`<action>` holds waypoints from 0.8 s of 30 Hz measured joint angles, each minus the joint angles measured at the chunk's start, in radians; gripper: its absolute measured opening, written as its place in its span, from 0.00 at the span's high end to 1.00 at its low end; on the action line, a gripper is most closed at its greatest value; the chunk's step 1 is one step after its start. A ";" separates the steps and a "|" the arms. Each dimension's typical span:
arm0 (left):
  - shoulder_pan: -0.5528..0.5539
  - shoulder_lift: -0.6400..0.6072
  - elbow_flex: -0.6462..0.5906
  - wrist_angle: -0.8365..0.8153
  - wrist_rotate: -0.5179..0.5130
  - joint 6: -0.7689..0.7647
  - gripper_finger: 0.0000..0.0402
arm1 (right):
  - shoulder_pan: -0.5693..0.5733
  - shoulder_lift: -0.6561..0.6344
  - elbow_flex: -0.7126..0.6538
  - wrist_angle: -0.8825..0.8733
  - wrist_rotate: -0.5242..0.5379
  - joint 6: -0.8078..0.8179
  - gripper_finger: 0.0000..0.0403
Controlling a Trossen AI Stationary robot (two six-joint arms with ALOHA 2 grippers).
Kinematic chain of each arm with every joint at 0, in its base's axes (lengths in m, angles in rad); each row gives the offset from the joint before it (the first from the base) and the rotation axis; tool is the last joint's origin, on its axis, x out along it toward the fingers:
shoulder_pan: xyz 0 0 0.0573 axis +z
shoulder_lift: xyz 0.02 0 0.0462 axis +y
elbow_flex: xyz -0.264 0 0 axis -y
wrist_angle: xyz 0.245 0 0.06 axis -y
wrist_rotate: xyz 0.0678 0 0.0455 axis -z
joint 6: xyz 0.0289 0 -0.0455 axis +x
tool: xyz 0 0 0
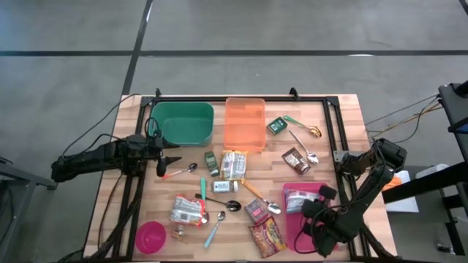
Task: Pick & Place Food Item
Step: Put the blue noodle pack into the pink bin
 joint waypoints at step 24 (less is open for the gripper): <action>0.000 0.000 0.000 0.000 0.000 0.000 0.35 | 0.000 0.000 0.000 0.010 0.000 -0.144 0.98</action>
